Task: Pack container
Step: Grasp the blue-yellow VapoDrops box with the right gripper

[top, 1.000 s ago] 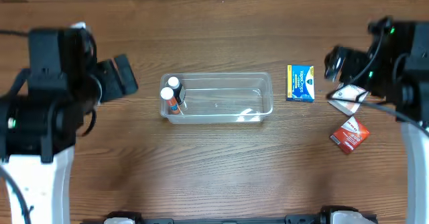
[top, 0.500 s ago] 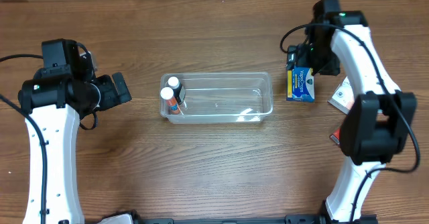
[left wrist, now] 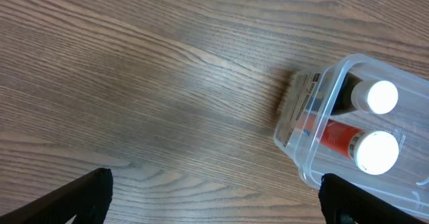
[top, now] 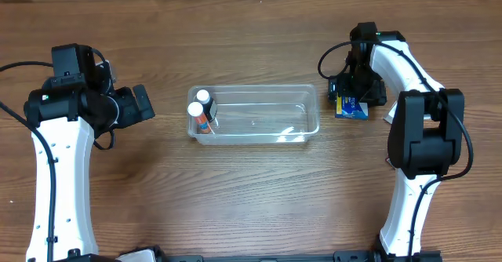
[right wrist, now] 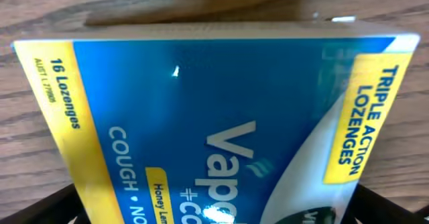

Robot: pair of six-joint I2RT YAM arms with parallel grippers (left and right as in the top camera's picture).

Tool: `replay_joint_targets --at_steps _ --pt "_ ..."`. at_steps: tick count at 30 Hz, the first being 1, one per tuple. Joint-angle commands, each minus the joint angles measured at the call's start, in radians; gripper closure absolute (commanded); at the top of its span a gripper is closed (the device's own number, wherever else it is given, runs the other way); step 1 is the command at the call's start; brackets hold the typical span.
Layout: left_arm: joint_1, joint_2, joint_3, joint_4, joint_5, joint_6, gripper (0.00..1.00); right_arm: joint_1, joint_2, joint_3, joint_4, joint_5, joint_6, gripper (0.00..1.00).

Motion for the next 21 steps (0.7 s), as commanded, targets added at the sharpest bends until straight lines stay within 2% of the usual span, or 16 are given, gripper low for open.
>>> replay_joint_targets --at_steps 1,5,11,12,21 --pt "0.004 0.002 -0.007 0.003 0.018 0.023 0.0 -0.002 0.001 -0.016 0.023 0.006 0.001 0.0" --pt "0.004 0.002 -0.007 0.003 0.018 0.023 0.0 -0.002 0.001 -0.015 0.03 0.006 0.001 0.0" --pt "0.004 0.002 -0.007 0.003 0.018 0.023 0.0 -0.002 0.001 -0.015 0.029 0.006 0.001 0.12" --pt "0.004 0.002 -0.007 0.003 0.017 0.023 0.0 -0.002 0.001 -0.015 0.029 0.006 0.001 0.17" --pt "0.004 0.002 -0.007 0.003 0.017 0.023 0.0 -0.002 -0.041 -0.011 0.01 0.006 0.024 0.22"
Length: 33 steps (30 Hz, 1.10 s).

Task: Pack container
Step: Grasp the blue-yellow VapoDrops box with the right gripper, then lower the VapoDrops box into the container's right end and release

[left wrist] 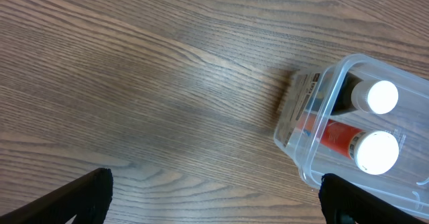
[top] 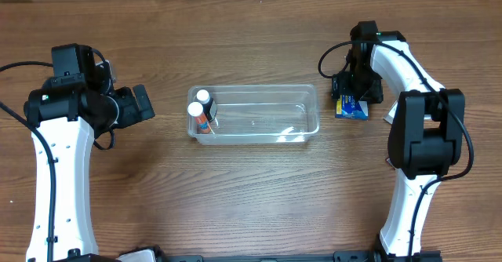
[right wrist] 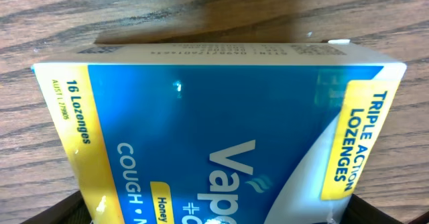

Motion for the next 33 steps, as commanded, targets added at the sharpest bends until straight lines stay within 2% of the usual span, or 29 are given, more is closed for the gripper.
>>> replay_joint_targets --at_steps 1,7,10,13,15,18,26,33 --pt "0.004 0.002 -0.007 0.003 0.017 0.023 0.0 -0.002 -0.071 -0.01 -0.01 0.002 0.024 0.23" --pt "0.004 0.002 -0.007 0.003 0.017 0.023 0.0 0.016 -0.333 0.037 -0.157 -0.017 0.054 0.26" --pt "0.004 0.002 -0.007 0.002 0.017 0.023 0.0 0.133 -0.529 0.037 -0.22 -0.04 0.056 0.27" --pt "0.004 0.002 -0.007 0.002 0.018 0.023 0.0 0.34 -0.625 0.037 -0.229 -0.004 0.211 0.26" --pt "0.004 0.002 -0.007 -0.007 0.018 0.023 0.0 0.46 -0.613 0.021 -0.192 -0.005 0.316 0.24" --pt "0.004 0.002 -0.007 -0.02 0.017 0.023 0.0 0.531 -0.584 -0.05 -0.12 0.0 0.394 0.23" --pt "0.004 0.002 -0.007 -0.028 0.017 0.023 0.0 0.484 -0.418 -0.131 -0.006 0.04 0.386 0.22" --pt "0.004 0.002 -0.007 -0.027 0.014 0.026 0.0 0.474 -0.357 -0.151 0.004 0.048 0.387 0.2"
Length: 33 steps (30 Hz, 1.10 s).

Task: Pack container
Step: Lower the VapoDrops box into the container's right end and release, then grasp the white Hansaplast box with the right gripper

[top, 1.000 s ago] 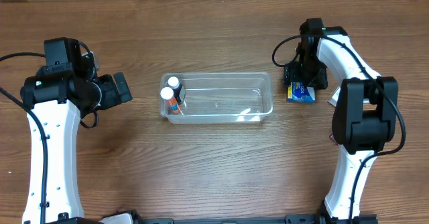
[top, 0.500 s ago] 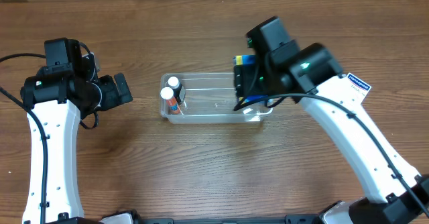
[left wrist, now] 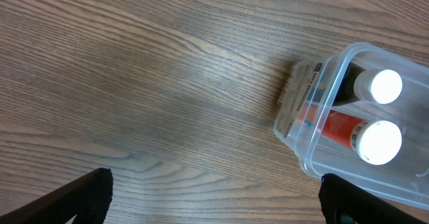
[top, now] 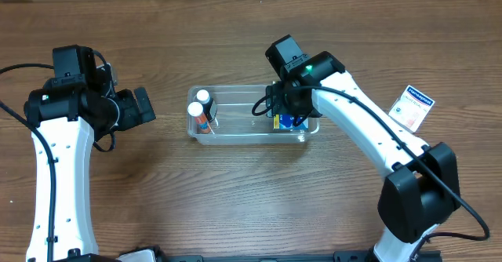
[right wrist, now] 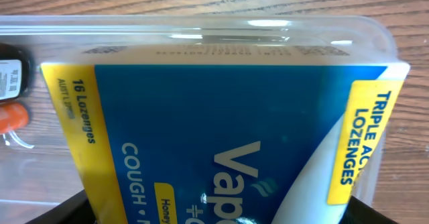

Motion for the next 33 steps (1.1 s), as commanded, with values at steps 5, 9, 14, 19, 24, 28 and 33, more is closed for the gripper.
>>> replay_joint_targets --at_steps 5,9,14,19,24,28,33 --pt "0.004 0.002 -0.006 -0.001 0.007 0.026 0.0 -0.01 0.035 -0.014 0.01 0.018 0.005 0.12" --pt "0.004 0.002 -0.006 0.0 0.007 0.026 0.0 -0.01 0.042 -0.014 0.014 0.018 0.005 0.12" --pt "0.004 0.002 -0.006 -0.005 0.007 0.027 0.0 -0.01 0.015 0.018 0.005 0.035 -0.036 0.13" --pt "0.004 0.002 -0.006 -0.006 0.007 0.03 0.0 -0.099 -0.164 0.286 -0.192 0.216 -0.043 0.01" --pt "0.004 0.002 -0.006 -0.006 0.007 0.03 0.0 -0.513 -0.224 0.297 -0.251 0.134 -0.07 0.0" --pt "0.004 0.002 -0.006 -0.006 0.008 0.03 0.0 -0.735 -0.15 0.219 -0.208 -0.003 -0.184 0.0" --pt "0.004 0.002 -0.006 -0.005 0.008 0.03 0.0 -0.84 0.061 0.194 -0.189 -0.015 -0.184 0.0"
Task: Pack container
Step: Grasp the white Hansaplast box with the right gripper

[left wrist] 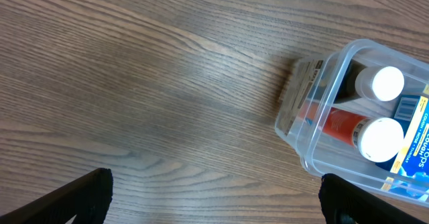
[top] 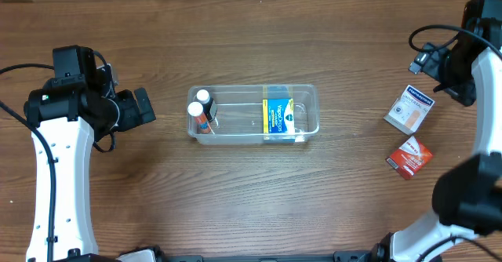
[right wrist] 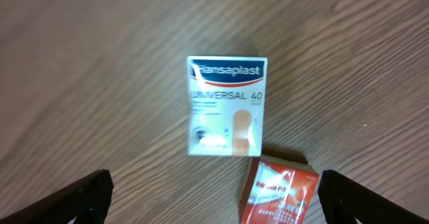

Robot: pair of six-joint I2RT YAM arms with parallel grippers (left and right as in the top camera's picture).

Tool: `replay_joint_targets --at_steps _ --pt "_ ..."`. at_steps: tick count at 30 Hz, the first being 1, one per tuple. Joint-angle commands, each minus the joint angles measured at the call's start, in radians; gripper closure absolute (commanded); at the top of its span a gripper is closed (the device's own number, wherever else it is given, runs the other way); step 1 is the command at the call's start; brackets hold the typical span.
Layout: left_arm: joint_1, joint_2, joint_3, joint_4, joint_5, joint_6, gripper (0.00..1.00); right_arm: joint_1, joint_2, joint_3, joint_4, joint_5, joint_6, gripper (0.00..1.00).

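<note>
The clear plastic container [top: 310,97] sits mid-table. Inside it, at the left end, are two white-capped bottles [top: 199,105], one of them orange, and toward the right lies a blue and yellow lozenge box [top: 277,117]. The left wrist view shows the container's end [left wrist: 305,127], the bottles [left wrist: 379,139] and a corner of the lozenge box [left wrist: 414,143]. My left gripper [top: 143,105] stands open, left of the container, holding nothing. My right gripper [top: 449,72] is open at the far right, above a white plaster box [right wrist: 226,106] and a red packet [right wrist: 278,196].
The white plaster box [top: 409,110] and the red packet [top: 409,155] lie on the wooden table at the right, well apart from the container. Both arm bases stand at the near edge, left and right.
My right gripper has let go of the lozenge box, which now lies flat in the container. The gripper has moved from the container to the far right, open over the plaster box.
My right gripper was down on the lozenge box right of the container, and a little later held it slightly off the wood. Then it held the box inside the container. Now the box lies there and the gripper is away at the right. The left arm stayed put.
</note>
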Motion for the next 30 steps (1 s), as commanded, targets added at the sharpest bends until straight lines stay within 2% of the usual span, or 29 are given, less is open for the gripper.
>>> replay_joint_targets --at_steps 1,5,9,15,19,22,25,30 --pt "0.004 0.002 -0.006 0.003 0.008 0.027 0.0 -0.025 0.098 -0.006 0.005 -0.036 -0.014 0.0" --pt "0.004 0.002 -0.006 0.004 0.008 0.027 0.0 -0.029 0.233 -0.006 0.011 -0.055 -0.033 0.0" --pt "0.004 0.002 -0.006 0.004 0.008 0.027 0.0 -0.031 0.291 -0.024 0.042 -0.05 -0.033 0.0" --pt "0.004 0.002 -0.006 0.004 0.008 0.027 0.0 -0.031 0.293 -0.16 0.158 -0.051 -0.033 0.0" --pt "0.004 0.002 -0.006 0.003 0.008 0.027 0.0 -0.031 0.293 -0.179 0.172 -0.051 -0.033 0.0" --pt "0.004 0.002 -0.006 0.003 0.008 0.027 0.0 -0.031 0.293 -0.179 0.172 -0.051 -0.033 0.14" --pt "0.004 0.002 -0.006 0.003 0.008 0.027 0.0 -0.031 0.293 -0.178 0.172 -0.051 -0.032 0.2" --pt "0.004 0.002 -0.006 0.003 0.008 0.027 0.0 -0.031 0.29 -0.143 0.129 -0.056 -0.032 0.24"
